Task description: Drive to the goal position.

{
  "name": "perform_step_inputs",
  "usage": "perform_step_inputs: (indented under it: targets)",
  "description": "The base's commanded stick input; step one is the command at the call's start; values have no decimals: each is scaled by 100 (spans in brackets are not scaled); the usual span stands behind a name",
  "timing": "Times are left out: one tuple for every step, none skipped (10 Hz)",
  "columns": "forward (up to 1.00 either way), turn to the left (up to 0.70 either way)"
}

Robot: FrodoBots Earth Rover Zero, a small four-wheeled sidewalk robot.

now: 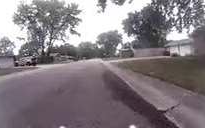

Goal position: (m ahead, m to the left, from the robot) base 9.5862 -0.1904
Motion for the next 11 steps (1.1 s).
perform_step_inputs:
  targets:
    - [100, 0]
    - [100, 0]
    - [100, 0]
    - [100, 0]
    - [100, 0]
    - [100, 0]
    - [100, 0]
    - [100, 0]
    - [100, 0]
    - [100, 0]
    - [100, 0]
